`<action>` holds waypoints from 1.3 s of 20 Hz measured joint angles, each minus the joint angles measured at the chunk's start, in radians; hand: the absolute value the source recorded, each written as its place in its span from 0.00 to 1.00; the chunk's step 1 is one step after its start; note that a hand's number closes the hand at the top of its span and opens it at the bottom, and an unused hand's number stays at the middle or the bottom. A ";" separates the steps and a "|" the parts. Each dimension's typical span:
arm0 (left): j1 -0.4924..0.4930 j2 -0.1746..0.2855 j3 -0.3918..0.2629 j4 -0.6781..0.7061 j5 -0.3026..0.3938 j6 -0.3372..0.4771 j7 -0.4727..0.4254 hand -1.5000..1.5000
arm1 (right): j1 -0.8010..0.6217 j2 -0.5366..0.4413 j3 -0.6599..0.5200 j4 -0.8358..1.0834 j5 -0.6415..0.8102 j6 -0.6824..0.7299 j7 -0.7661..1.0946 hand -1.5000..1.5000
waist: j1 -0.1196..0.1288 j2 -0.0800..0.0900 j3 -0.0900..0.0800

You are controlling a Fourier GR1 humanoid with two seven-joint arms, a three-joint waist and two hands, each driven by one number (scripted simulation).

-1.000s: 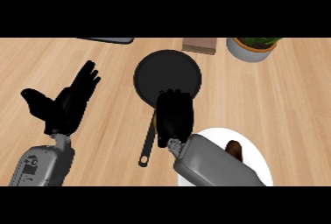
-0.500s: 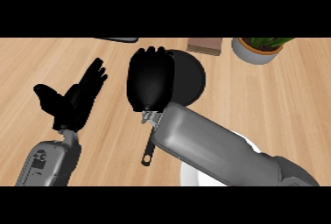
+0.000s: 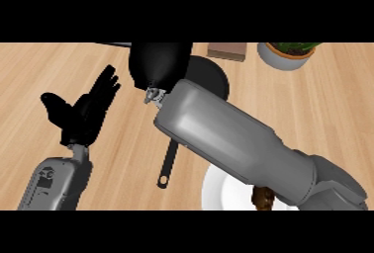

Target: Pick the lemon from the plate and place it in the pan

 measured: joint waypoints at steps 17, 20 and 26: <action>0.042 0.027 0.062 -0.024 0.011 0.013 -0.019 0.50 | 0.062 0.006 -0.040 0.277 -0.013 -0.327 -0.111 1.00 | -0.085 0.002 0.005; 0.050 0.030 0.063 -0.041 0.019 0.006 -0.006 0.50 | 0.089 0.007 -0.043 0.337 -0.041 -0.416 -0.157 1.00 | -0.079 0.004 0.006; 0.050 0.024 0.057 -0.051 0.014 0.007 -0.003 0.50 | 0.141 0.011 -0.024 0.449 -0.116 -0.523 -0.183 1.00 | -0.071 0.007 0.006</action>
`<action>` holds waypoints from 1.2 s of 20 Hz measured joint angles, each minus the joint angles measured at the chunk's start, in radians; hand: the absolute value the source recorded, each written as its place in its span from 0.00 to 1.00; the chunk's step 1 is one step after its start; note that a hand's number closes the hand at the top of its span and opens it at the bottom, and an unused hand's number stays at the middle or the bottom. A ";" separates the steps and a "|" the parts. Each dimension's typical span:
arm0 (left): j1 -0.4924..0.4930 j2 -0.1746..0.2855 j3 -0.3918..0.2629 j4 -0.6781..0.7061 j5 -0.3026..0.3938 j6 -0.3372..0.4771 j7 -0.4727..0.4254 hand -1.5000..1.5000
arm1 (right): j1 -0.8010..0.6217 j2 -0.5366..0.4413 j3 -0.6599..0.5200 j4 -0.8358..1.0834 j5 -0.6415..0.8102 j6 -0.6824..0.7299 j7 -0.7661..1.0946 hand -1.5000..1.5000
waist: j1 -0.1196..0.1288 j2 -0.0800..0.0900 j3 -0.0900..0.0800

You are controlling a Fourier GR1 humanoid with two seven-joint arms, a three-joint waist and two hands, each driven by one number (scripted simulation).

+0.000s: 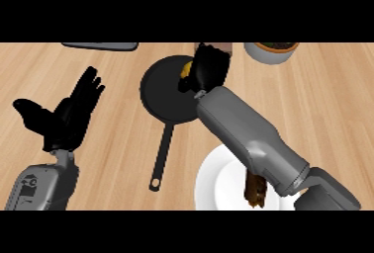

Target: Pick the lemon from the plate and place it in the pan

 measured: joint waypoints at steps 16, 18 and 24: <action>0.004 0.005 0.020 0.015 0.002 -0.006 -0.009 0.50 | 0.130 0.002 -0.088 0.019 -0.249 -0.334 -0.178 0.00 | -0.024 -0.007 0.002; 0.017 0.011 0.028 0.012 0.002 -0.005 -0.007 0.50 | 0.157 0.001 -0.112 -0.020 -0.275 -0.398 -0.219 0.00 | -0.039 -0.011 0.002; 0.048 0.013 0.045 -0.011 -0.002 0.016 0.003 0.50 | 0.309 0.001 -0.151 -0.232 -0.372 -0.530 -0.356 0.00 | -0.082 -0.024 0.003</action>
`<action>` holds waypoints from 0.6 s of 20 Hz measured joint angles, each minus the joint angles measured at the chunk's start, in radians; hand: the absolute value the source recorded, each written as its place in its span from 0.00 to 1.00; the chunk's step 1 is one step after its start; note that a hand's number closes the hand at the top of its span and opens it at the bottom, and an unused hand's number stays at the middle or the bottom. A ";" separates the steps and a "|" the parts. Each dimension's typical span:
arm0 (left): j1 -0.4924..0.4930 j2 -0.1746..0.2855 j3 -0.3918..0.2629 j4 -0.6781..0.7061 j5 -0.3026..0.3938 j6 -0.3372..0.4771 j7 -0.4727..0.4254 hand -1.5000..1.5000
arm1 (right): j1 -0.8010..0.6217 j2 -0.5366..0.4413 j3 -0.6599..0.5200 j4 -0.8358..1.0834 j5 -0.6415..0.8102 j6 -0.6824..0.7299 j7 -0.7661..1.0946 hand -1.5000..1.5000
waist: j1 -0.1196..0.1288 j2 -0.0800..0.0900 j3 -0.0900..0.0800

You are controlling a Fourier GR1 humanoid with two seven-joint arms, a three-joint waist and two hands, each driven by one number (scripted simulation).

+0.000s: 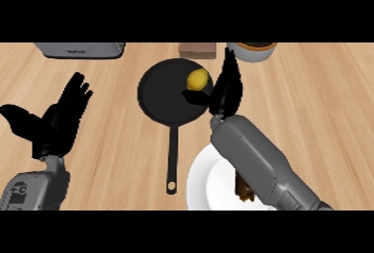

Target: Pick the lemon from the plate and place it in the pan

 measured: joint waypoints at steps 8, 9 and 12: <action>0.048 0.006 0.023 -0.024 0.008 -0.003 -0.002 0.50 | 0.360 -0.028 0.079 -0.459 -0.092 -0.034 -0.169 0.00 | -0.034 -0.008 -0.001; 0.037 0.007 0.025 -0.012 0.009 -0.007 -0.004 0.50 | 0.413 -0.047 0.093 -0.509 -0.101 -0.034 -0.195 0.00 | -0.035 -0.007 -0.001; 0.054 0.013 0.028 -0.042 0.012 -0.016 0.008 0.50 | 0.543 -0.087 0.130 -0.654 -0.073 -0.025 -0.208 0.00 | -0.032 -0.007 -0.001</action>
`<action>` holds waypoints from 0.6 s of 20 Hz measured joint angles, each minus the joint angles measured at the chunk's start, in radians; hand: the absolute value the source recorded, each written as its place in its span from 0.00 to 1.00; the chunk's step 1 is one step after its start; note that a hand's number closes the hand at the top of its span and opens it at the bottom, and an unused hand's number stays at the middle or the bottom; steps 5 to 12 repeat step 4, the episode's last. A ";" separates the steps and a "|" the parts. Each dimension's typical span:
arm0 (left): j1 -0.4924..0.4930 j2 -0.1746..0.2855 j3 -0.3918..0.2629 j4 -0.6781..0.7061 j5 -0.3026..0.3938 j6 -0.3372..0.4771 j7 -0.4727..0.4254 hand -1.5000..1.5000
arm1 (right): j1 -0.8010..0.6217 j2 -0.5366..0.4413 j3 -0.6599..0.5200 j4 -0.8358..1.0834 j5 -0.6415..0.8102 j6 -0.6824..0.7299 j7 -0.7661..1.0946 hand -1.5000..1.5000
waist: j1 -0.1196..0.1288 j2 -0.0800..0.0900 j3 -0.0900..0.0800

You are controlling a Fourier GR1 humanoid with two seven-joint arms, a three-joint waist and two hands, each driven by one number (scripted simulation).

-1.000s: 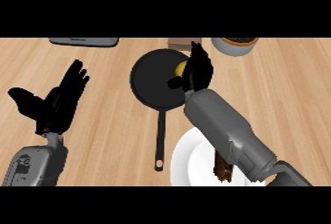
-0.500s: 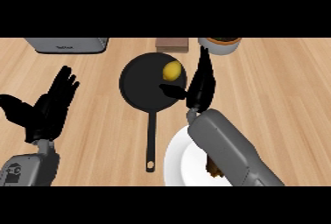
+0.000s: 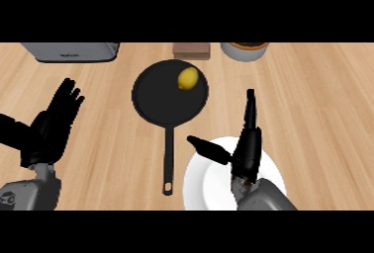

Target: Pick the lemon from the plate and place it in the pan

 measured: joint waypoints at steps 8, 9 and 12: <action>0.003 -0.022 -0.007 0.006 -0.014 0.000 -0.016 0.50 | 0.107 -0.006 0.005 -0.088 0.048 0.020 -0.018 0.00 | 0.005 0.002 0.000; 0.003 -0.022 -0.007 0.006 -0.014 0.000 -0.016 0.50 | 0.107 -0.006 0.005 -0.088 0.048 0.020 -0.018 0.00 | 0.005 0.002 0.000; 0.003 -0.022 -0.007 0.006 -0.014 0.000 -0.016 0.50 | 0.107 -0.006 0.005 -0.088 0.048 0.020 -0.018 0.00 | 0.005 0.002 0.000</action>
